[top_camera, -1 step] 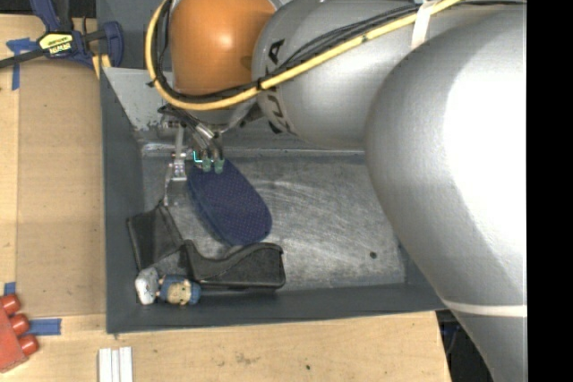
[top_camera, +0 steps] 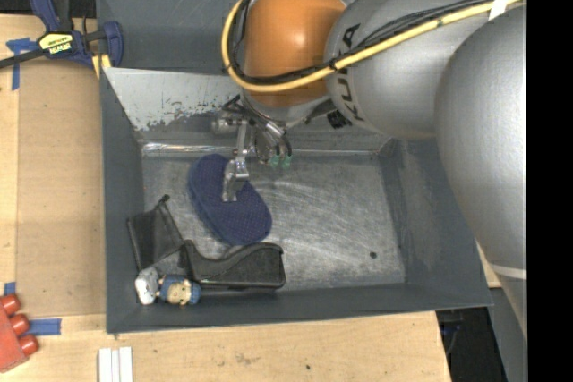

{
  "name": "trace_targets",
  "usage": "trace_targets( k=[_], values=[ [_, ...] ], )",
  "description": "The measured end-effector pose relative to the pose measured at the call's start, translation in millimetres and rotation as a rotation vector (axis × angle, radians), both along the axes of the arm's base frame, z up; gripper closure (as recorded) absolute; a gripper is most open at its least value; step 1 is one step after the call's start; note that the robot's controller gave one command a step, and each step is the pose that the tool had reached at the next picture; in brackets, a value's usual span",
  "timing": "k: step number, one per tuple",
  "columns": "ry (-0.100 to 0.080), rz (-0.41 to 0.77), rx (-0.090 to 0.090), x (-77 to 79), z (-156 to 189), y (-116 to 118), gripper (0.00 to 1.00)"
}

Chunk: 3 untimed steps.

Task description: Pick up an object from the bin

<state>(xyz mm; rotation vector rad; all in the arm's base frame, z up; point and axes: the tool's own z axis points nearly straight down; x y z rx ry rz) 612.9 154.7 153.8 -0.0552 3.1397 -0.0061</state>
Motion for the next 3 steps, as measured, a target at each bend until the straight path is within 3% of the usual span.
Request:
trace_targets(
  k=[1, 2, 3],
  values=[
    [0.000, 0.043, 0.008, -0.2, -70, -14, 0.00],
    [-0.004, 0.038, 0.013, 6.5, -73, -27, 0.00],
    [-0.002, 0.040, 0.012, 6.5, -71, -26, 1.00]
  ],
)
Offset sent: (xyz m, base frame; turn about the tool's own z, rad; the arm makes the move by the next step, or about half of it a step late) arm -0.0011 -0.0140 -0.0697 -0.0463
